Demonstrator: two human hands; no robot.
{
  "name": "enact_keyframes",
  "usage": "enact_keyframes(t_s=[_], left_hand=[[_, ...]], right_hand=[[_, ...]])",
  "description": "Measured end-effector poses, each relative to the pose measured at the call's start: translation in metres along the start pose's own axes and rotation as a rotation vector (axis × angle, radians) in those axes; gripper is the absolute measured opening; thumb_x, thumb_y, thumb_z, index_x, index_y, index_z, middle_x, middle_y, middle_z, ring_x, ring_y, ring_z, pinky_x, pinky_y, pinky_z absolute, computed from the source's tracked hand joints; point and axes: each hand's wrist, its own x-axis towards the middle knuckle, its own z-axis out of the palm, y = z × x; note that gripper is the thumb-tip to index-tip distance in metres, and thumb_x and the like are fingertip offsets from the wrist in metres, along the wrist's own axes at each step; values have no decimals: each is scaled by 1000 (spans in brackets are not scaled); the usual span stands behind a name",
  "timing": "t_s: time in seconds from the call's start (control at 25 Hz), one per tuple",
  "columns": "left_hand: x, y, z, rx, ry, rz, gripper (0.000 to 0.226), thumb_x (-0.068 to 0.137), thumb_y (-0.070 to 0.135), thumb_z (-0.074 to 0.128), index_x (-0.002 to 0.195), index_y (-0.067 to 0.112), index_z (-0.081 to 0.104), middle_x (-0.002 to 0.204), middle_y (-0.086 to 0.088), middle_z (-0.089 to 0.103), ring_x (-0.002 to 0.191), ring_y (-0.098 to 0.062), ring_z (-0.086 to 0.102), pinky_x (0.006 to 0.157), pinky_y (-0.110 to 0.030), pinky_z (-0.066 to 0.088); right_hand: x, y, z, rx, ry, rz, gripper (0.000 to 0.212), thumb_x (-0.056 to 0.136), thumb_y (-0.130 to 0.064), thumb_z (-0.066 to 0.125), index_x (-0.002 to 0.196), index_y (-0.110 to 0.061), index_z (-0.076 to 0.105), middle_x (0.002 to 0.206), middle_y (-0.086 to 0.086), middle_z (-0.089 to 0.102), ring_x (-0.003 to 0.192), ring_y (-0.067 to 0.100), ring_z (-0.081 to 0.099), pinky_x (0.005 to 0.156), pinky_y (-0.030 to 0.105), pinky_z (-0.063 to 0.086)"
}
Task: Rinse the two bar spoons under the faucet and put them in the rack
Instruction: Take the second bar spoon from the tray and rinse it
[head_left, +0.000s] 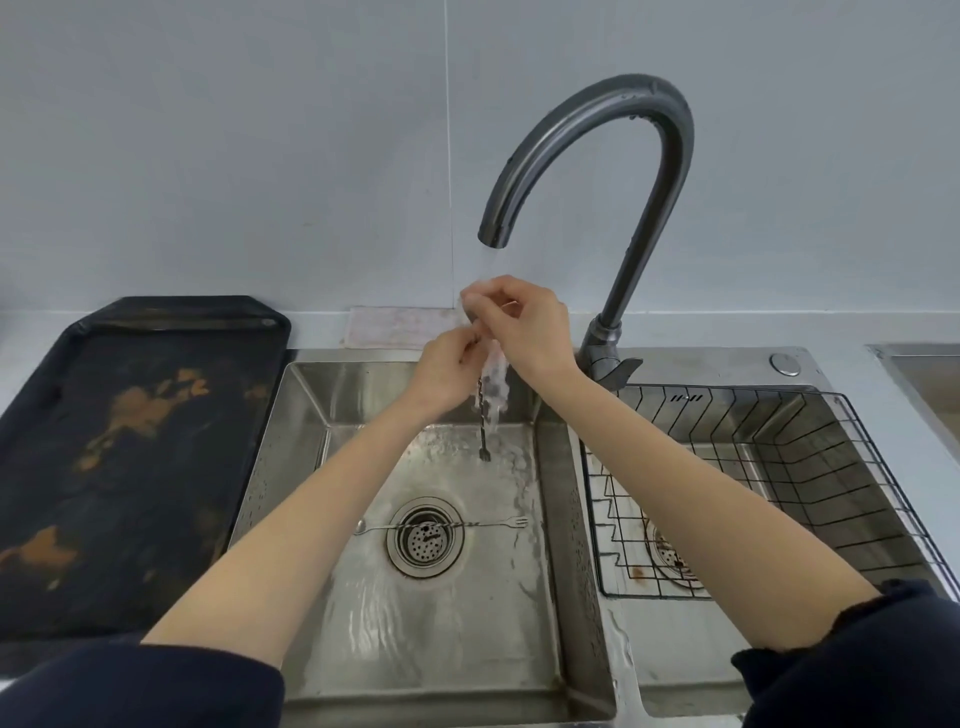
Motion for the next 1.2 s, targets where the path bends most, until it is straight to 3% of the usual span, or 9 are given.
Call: enact_keyframes(t_s=[0.08,0.16,0.32,0.4,0.56,0.68,0.84,1.04,1.2], left_hand=[[-2,-2,-1,31,14,-12,36,97,20,38,64,12,50,52,3,38,50,-13,36,45,-18,26],[-3,-3,-4,54,36,-14,34,97,23,38,84,4,64,52,5,43,49,-13,40,45,-16,31],[-1,4,-8,97,71,7,31,94,14,44,91,-7,66,58,-7,58,51,-15,42,54,-22,31],[-1,9,-8,110,76,12,28,94,8,42,93,-8,66,84,-23,70,66,-22,51,58,-18,27],[-3,10,-6,81,13,14,31,97,9,35,113,-5,57,112,-24,65,104,-36,59,68,-17,33],[-2,12,-10,46,-10,-3,31,98,13,34,102,-5,59,111,-26,63,104,-36,58,66,-18,30],[-1,10,-15,46,79,0,41,97,21,39,65,2,57,83,-14,60,70,-24,55,54,-15,37],[0,3,-13,-511,125,-185,39,98,26,38,108,-2,63,110,-13,68,99,-21,66,63,-14,54],[-1,-1,-18,-801,140,-299,38,100,29,30,106,5,60,108,-15,65,91,-21,63,75,-24,55]], right_hand=[[1,-2,-1,37,28,13,12,88,-13,63,93,-9,72,70,-5,66,53,-5,59,73,17,53],[-1,-3,-2,61,23,14,14,89,-12,61,94,-8,72,80,0,68,54,-5,60,77,25,55],[-7,3,-1,32,-27,29,18,90,-7,58,103,-9,70,87,-3,66,57,-10,59,66,7,51],[-11,7,-2,33,-34,39,22,89,-2,58,108,-8,68,88,-1,64,66,-5,58,59,0,48],[-16,12,-8,12,-33,40,24,89,-6,60,112,-6,66,95,2,68,69,-10,53,59,-7,43],[-19,15,-11,6,-62,52,22,91,-5,57,111,-5,67,103,6,70,70,-14,52,61,-10,40],[-23,18,-16,-19,-57,52,25,93,-3,51,112,-8,67,97,-3,65,73,-8,53,66,-7,42],[-29,35,-25,-30,-28,130,24,93,-5,49,108,-9,67,110,9,71,100,19,64,91,28,47],[-31,43,-24,-114,-120,179,26,94,-8,52,117,-10,63,117,9,69,95,13,59,90,23,45]])
